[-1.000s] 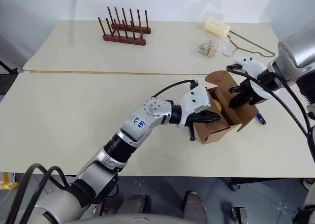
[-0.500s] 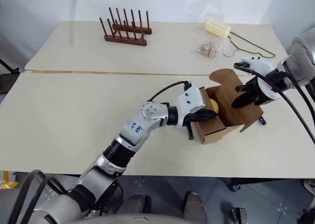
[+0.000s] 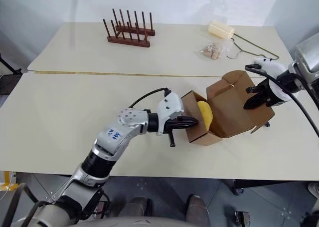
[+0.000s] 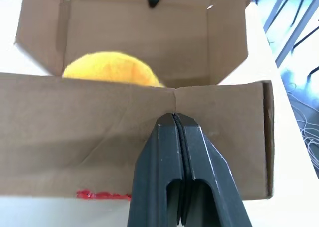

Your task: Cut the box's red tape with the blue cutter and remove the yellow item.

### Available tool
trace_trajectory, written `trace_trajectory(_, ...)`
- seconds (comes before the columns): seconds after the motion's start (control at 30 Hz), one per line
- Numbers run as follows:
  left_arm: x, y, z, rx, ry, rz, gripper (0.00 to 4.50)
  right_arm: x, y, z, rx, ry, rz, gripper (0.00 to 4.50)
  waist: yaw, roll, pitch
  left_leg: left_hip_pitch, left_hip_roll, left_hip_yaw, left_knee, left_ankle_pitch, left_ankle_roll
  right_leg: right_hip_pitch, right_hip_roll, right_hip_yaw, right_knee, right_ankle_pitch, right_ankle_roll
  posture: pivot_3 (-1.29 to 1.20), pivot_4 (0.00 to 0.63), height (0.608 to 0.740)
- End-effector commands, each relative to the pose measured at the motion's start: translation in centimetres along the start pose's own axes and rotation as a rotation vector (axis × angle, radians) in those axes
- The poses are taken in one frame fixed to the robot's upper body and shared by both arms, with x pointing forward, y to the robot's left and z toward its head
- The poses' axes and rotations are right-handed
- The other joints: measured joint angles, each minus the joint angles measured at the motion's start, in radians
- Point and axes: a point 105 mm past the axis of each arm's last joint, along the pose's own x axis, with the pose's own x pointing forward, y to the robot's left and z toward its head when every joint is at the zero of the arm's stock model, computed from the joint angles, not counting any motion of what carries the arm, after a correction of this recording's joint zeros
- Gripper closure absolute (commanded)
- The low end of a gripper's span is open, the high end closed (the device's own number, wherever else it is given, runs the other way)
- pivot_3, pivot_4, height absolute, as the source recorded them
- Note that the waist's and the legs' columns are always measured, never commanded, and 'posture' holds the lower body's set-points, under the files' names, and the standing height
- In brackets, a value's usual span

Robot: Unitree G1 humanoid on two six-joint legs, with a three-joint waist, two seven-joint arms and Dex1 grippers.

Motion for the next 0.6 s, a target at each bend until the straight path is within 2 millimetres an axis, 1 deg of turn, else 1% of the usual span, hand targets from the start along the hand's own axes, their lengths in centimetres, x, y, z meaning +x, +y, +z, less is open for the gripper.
trace_trajectory(0.03,-0.6,0.6,-2.0,-0.079,0.064,0.052,4.50,-0.1,0.7,0.2,-0.010,-0.012,0.027,4.46,0.001,0.000,0.000,0.000,0.000,0.000,0.001,0.000,0.000,0.000,0.000,0.000,0.001,0.000,0.000,0.00,0.150,0.740)
trace_trajectory(0.17,-0.9,1.0,-1.8,-0.076,0.063,0.077,4.50,0.4,0.9,0.2,-0.005,-0.014,0.036,4.46,0.000,0.000,0.000,-0.002,0.000,0.000,0.003,0.000,0.000,-0.002,0.000,0.000,0.003,0.000,0.000,0.00,0.150,0.740)
trace_trajectory(0.33,-1.1,1.1,-1.6,-0.079,0.049,0.089,4.50,0.9,1.1,0.0,-0.011,-0.018,0.048,4.46,-0.002,0.000,0.000,-0.003,0.000,0.000,0.003,0.000,0.000,-0.003,0.000,0.000,0.003,0.000,0.000,0.00,0.150,0.740)
trace_trajectory(0.53,-1.8,1.1,-2.1,-0.093,0.062,0.107,4.50,1.6,0.9,-0.6,-0.033,-0.019,0.034,4.46,-0.003,0.000,0.000,-0.003,0.000,0.000,0.003,0.000,0.000,-0.003,0.000,0.000,0.004,0.000,0.000,0.00,0.150,0.740)
trace_trajectory(0.6,-2.3,1.4,-2.3,-0.115,0.069,0.124,4.50,1.6,1.3,-0.6,-0.053,-0.037,0.066,4.04,-0.003,0.000,0.000,-0.003,0.000,0.000,0.003,0.000,0.000,-0.003,0.000,0.000,0.004,0.000,0.000,0.00,0.150,0.740)
